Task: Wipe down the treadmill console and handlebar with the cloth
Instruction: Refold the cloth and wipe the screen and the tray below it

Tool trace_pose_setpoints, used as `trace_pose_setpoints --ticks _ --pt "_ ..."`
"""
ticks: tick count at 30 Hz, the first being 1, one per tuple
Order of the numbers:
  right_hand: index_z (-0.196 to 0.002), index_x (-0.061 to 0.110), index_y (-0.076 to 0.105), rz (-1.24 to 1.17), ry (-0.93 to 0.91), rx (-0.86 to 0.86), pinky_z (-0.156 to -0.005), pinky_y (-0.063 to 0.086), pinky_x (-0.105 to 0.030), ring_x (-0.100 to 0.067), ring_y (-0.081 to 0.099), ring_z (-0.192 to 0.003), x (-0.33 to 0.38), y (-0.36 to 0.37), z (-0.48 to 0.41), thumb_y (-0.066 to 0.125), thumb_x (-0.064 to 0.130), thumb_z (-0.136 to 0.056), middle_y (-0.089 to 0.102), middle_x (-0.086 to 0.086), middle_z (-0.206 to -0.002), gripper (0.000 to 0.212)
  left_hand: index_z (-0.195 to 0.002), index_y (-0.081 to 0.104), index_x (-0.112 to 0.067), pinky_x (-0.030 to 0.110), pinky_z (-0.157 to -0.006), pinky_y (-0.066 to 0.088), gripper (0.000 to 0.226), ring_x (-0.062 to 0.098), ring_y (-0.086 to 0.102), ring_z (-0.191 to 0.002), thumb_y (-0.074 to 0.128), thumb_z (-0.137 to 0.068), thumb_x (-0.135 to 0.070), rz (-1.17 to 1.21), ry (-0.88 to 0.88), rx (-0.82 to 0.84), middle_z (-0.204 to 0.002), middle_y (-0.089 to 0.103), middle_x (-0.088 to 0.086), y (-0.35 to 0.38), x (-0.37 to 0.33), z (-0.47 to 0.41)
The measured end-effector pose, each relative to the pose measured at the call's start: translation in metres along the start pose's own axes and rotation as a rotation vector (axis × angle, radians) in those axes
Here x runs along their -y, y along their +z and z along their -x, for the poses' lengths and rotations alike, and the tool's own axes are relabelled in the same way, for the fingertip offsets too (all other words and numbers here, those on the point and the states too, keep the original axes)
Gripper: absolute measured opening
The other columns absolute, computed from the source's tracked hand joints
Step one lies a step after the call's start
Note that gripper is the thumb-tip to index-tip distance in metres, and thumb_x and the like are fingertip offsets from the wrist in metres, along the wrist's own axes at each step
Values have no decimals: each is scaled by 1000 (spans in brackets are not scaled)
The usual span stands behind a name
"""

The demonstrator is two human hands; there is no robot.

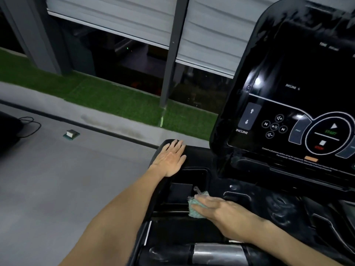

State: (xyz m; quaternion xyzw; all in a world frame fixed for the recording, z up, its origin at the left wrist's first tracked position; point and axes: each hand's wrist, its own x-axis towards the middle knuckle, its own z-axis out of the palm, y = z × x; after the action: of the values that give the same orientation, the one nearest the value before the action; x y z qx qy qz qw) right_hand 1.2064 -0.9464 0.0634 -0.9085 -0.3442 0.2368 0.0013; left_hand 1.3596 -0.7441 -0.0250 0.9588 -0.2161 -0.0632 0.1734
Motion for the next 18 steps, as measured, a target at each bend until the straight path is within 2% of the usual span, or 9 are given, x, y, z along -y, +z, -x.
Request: trace_pose_setpoints --ticks 1,3,6,8,13,16,18 --pt "-154 30 13 -2 -9 -4 -115 0 -19 -14 8 -148 5 -1 -2 35 3 -99 4 5 -162 64 -157 13 -10 35 -122 3 57 21 3 -152 19 -107 -36 -12 -1 6 -165 8 6 2 1 -4" --pt "-154 23 16 -26 -67 -37 -111 -2 -16 -20 11 -148 21 -6 -15 38 0 -96 6 -1 -162 65 -155 19 -7 32 -121 5 55 21 9 -151 19 -107 -34 7 -6 -1 -164 15 8 4 2 -8" --pt "-151 17 28 -36 -191 -56 -121 14 -36 -30 19 -145 44 3 -54 46 -4 -92 15 -10 -160 65 -154 23 -5 29 -121 4 53 20 13 -151 20 -108 -31 45 -12 -24 -163 19 9 8 5 -11" --pt "-150 18 28 -54 -182 -7 -120 16 -41 -33 17 -145 55 10 -76 47 -5 -90 13 -12 -160 67 -154 22 -6 28 -122 3 53 18 13 -151 20 -108 -30 88 -40 -37 -163 20 8 9 6 -12" --pt "-152 21 25 -76 -161 -42 -120 16 -40 -28 16 -147 32 11 -52 46 -7 -90 10 -5 -161 71 -153 27 -7 27 -121 4 51 18 17 -150 24 -107 -28 117 -63 -64 -162 24 7 11 5 -12" --pt "-152 24 24 -47 -119 -52 -120 11 -32 -20 20 -147 6 7 -16 48 -7 -84 15 -2 -161 78 -153 27 -7 29 -122 6 51 18 17 -150 25 -107 -28 110 -64 -65 -162 24 6 12 6 -14" --pt "-148 22 32 68 -88 -107 -115 26 -34 -18 34 -141 -9 9 8 62 -2 -70 32 -2 -155 87 -154 27 -8 30 -122 6 51 18 17 -150 26 -107 -28 109 -64 -67 -162 24 6 13 6 -14"
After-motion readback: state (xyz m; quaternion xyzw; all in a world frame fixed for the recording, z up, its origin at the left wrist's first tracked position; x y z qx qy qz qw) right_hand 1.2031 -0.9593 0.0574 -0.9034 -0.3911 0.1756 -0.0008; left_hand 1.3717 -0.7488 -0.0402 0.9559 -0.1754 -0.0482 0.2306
